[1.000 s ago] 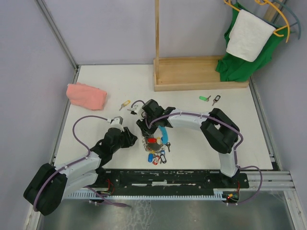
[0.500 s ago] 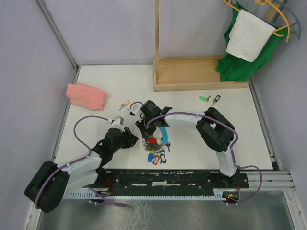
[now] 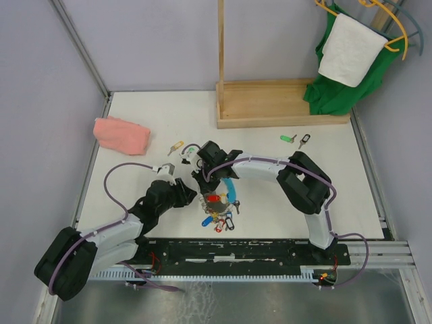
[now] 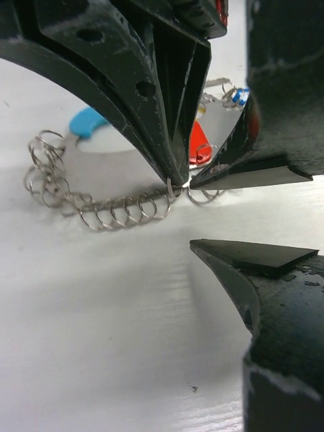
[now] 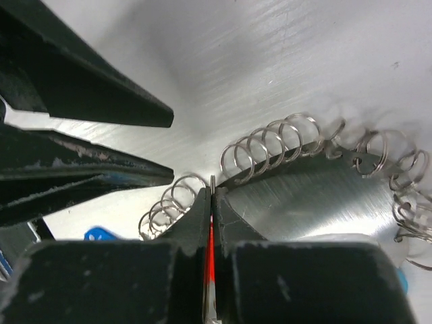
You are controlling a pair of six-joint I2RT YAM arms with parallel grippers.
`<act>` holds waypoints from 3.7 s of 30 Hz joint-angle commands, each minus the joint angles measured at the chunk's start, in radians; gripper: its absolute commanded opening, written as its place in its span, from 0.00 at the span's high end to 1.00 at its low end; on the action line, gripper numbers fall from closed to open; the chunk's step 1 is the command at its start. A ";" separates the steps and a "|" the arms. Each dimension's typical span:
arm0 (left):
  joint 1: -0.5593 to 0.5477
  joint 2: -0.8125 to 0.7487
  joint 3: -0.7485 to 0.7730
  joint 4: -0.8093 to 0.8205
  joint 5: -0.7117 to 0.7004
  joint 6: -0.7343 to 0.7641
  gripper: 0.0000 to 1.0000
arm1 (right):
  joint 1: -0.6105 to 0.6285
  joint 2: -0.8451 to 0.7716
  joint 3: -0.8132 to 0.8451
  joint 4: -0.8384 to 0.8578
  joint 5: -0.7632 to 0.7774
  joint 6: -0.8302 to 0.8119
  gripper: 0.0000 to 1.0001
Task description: Put the keys on the keyring
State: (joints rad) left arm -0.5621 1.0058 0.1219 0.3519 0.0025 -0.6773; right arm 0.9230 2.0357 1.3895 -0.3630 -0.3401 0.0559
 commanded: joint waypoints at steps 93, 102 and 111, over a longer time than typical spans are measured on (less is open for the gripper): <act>-0.122 0.280 0.103 0.910 0.604 0.833 0.97 | -0.296 -0.860 -0.557 0.306 -0.517 -0.536 0.68; -0.122 0.301 0.085 1.014 0.611 0.783 0.97 | -0.297 -0.816 -0.611 0.403 -0.558 -0.488 0.65; -0.122 0.284 0.083 1.017 0.624 0.779 0.97 | -0.299 -0.773 -0.618 0.447 -0.577 -0.472 0.65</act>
State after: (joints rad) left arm -0.6811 1.3128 0.2039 1.2472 0.6266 0.1234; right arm 0.6262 1.2472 0.7700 0.0059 -0.8646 -0.4435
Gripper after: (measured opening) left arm 0.043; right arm 0.354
